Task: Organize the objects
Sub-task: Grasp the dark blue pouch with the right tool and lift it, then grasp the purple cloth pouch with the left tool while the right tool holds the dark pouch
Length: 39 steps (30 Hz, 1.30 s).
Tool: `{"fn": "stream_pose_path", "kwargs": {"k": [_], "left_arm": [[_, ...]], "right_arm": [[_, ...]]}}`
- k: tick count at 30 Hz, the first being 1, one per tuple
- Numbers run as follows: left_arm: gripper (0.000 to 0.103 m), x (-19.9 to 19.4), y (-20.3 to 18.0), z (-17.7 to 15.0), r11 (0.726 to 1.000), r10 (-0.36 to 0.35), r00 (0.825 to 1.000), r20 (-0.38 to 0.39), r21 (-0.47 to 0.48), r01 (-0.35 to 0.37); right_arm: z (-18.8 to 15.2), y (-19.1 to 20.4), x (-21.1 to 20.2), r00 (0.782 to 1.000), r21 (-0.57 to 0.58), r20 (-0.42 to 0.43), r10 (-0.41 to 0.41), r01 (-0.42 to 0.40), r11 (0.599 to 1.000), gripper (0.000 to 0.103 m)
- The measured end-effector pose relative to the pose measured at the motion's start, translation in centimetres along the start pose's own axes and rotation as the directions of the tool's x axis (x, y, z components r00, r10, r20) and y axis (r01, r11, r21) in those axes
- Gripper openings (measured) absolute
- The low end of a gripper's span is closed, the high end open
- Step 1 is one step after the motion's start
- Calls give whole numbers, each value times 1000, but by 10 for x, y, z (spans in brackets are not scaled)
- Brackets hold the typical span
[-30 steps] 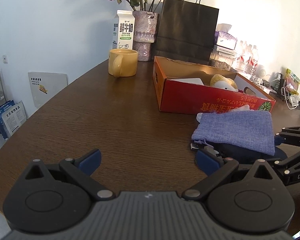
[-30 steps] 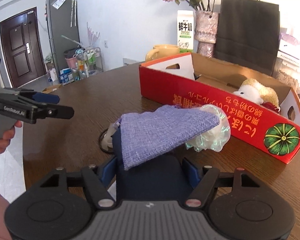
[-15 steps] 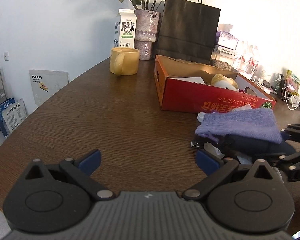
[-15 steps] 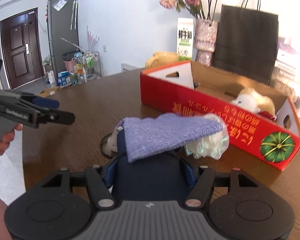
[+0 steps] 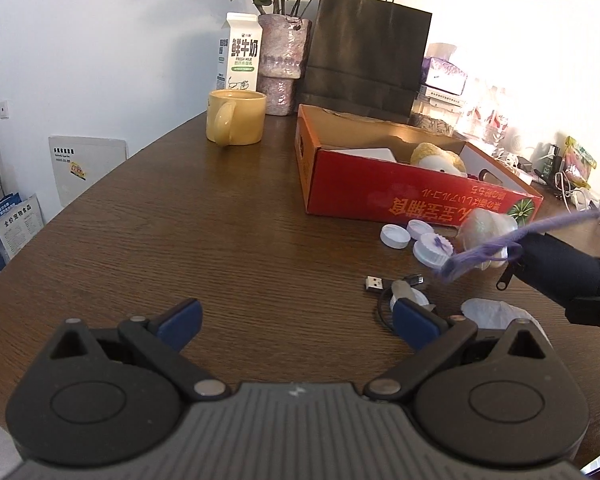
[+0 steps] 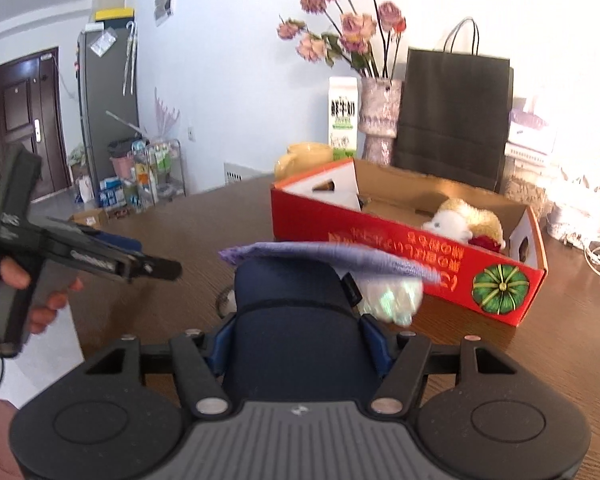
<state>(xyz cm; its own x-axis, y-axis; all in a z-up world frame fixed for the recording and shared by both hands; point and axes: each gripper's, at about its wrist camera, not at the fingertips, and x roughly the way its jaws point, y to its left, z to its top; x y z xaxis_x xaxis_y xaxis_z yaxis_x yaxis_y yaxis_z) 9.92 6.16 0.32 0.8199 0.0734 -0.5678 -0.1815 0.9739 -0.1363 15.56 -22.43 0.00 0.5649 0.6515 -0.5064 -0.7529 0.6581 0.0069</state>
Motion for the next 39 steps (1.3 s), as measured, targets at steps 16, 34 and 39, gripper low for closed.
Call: {"fn": "stream_pose_path", "kwargs": {"k": [16, 34, 39], "left_arm": [[103, -21, 5, 1, 1000, -10, 999, 43, -11, 10], [103, -4, -44, 1, 990, -99, 995, -13, 103, 100], [103, 8, -79, -7, 973, -137, 989, -57, 180, 145]], "right_arm": [[29, 28, -20, 989, 3, 147, -12, 12, 1000, 63], [21, -7, -25, 980, 93, 158, -123, 109, 990, 63], [7, -22, -15, 981, 123, 135, -137, 121, 985, 63]]}}
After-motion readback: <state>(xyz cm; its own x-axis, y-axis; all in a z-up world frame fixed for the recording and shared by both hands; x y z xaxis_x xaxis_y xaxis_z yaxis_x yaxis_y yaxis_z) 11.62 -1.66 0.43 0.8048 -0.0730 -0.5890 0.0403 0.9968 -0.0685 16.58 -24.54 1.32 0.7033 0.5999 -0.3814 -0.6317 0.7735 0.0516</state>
